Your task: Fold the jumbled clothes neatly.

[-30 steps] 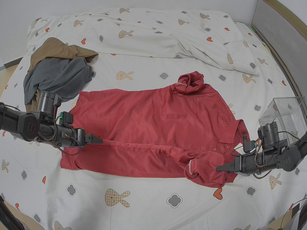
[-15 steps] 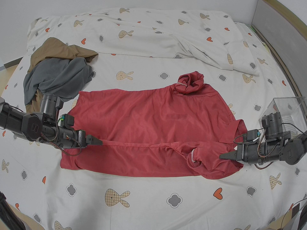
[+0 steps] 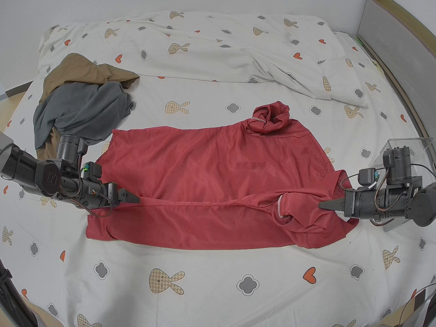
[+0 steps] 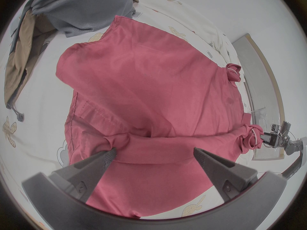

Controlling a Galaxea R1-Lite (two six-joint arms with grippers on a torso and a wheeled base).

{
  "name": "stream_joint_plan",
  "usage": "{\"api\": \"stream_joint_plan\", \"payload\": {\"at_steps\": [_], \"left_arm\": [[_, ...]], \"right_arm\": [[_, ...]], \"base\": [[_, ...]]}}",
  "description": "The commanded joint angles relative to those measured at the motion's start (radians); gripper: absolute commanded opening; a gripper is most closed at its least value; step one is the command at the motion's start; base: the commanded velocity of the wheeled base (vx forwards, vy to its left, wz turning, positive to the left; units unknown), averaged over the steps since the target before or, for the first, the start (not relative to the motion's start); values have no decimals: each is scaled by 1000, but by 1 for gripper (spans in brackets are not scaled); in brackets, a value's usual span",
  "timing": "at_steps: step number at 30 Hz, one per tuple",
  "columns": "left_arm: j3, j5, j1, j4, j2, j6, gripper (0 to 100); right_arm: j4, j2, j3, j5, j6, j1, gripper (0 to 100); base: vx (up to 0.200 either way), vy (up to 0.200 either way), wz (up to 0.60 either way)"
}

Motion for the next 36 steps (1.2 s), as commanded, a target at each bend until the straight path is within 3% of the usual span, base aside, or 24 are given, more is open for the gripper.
{"api": "stream_joint_plan", "payload": {"at_steps": [1, 20, 21, 36], "left_arm": [[-15, 1, 13, 0, 24, 0, 100], [-36, -1, 39, -2, 16, -2, 100], [-34, -1, 39, -2, 13, -2, 100], [27, -9, 55, 4, -292, -49, 100]], "right_arm": [[-1, 54, -21, 0, -61, -24, 0], [-1, 142, -73, 0, -125, -29, 0], [-1, 137, -76, 0, -124, -30, 100], [0, -162, 4, 8, -110, -75, 100]], "base": [[0, 0, 0], [0, 0, 0], [0, 0, 0], [0, 0, 0]]}}
